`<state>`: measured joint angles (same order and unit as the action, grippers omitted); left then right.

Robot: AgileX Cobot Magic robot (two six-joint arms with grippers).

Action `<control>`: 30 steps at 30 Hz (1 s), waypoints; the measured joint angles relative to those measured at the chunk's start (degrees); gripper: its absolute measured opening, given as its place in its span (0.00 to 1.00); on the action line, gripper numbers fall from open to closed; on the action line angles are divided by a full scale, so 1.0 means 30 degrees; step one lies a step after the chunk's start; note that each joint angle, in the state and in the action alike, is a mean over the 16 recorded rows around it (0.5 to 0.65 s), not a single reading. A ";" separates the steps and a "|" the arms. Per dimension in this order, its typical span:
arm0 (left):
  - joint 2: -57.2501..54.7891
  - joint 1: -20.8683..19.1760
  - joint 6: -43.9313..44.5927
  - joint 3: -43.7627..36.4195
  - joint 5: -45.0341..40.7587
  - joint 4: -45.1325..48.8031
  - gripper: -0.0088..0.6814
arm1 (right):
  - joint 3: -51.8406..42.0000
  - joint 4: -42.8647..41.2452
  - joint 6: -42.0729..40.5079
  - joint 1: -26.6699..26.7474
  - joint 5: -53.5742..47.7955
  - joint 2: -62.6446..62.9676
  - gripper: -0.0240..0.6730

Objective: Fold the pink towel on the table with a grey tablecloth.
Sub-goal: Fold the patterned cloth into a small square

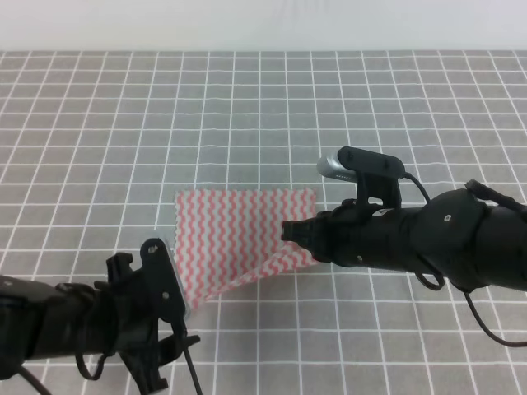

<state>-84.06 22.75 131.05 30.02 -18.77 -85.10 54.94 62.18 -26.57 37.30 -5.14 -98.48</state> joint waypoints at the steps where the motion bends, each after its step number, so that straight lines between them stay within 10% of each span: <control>1: -0.0104 0.0000 0.0067 0.0006 0.0106 -0.0044 0.59 | 0.0000 0.0000 -0.0025 -0.0005 0.0000 0.0021 0.01; 30: -0.1198 0.0000 0.0462 0.0603 0.1193 -0.0135 0.07 | -0.0015 0.0012 -0.0288 -0.0014 -0.0182 0.0062 0.01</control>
<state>-87.65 22.75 132.44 31.83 -15.19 -85.50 54.90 62.22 -27.43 37.26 -5.68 -98.30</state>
